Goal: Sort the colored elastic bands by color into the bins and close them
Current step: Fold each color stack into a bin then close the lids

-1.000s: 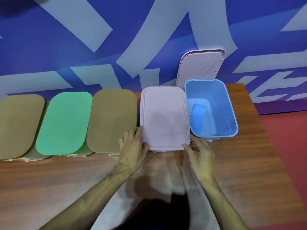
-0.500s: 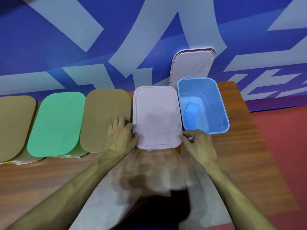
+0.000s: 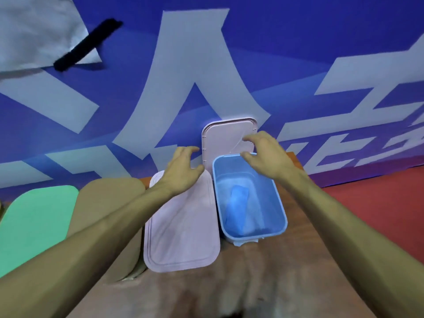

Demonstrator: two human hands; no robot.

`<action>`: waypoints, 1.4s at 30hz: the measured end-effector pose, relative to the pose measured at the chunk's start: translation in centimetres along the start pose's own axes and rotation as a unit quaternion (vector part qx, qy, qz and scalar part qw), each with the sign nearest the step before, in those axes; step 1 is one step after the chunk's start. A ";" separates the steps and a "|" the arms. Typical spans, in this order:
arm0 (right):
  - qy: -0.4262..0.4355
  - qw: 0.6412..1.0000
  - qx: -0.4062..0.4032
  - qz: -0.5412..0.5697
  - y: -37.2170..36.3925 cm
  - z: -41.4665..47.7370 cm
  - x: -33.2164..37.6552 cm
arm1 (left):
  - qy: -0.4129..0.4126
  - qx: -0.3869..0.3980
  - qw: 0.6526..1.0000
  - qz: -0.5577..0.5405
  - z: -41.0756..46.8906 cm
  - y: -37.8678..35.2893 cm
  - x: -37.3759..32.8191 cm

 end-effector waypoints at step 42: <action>-0.113 0.945 -0.180 0.248 -6.8 -17.9 -5.5 | -0.151 0.048 0.987 0.000 -9.3 -8.9 2.8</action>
Point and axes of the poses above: each hand's wrist, its own z-axis towards the middle knuckle, its own y-axis out of the back of the hand, x = y × z, the point moved 6 cm from there along z, towards the middle knuckle, and after that the axes turned 9 degrees about y, right-handed, at the moved point
